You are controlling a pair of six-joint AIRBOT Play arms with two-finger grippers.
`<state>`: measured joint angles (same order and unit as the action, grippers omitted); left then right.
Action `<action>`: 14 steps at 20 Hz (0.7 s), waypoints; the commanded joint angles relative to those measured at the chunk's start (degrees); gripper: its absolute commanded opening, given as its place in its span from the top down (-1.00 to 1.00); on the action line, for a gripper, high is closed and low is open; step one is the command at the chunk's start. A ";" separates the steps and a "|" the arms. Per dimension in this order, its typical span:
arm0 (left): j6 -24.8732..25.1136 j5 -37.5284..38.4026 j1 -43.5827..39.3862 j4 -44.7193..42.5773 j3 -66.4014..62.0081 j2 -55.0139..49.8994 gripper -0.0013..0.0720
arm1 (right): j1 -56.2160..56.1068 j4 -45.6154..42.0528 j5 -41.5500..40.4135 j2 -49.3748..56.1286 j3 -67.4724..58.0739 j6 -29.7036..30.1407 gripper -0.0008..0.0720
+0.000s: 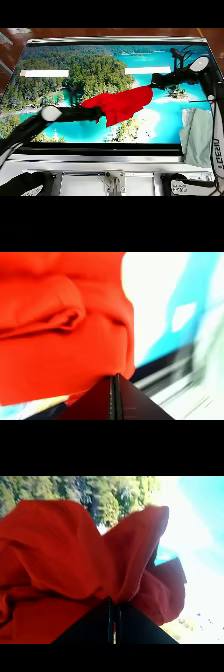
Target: Fold the shirts.
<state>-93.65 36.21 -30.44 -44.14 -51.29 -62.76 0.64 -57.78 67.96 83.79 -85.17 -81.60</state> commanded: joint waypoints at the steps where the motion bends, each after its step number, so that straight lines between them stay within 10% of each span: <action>1: -9.40 -4.04 3.69 -13.14 -6.86 16.28 0.88 | 0.02 1.92 -7.82 -9.49 0.00 0.68 0.82; 10: -12.48 -6.23 16.28 -25.79 -31.69 32.09 0.88 | -0.04 11.04 -47.89 -43.01 0.00 0.66 0.82; 14: -12.48 -6.21 16.48 -25.77 -37.31 32.52 0.88 | -0.04 10.54 -50.36 -51.01 0.00 0.70 0.82</action>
<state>-105.89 30.22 -14.92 -68.66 -84.14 -31.31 0.62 -47.83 23.62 39.11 -85.19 -80.95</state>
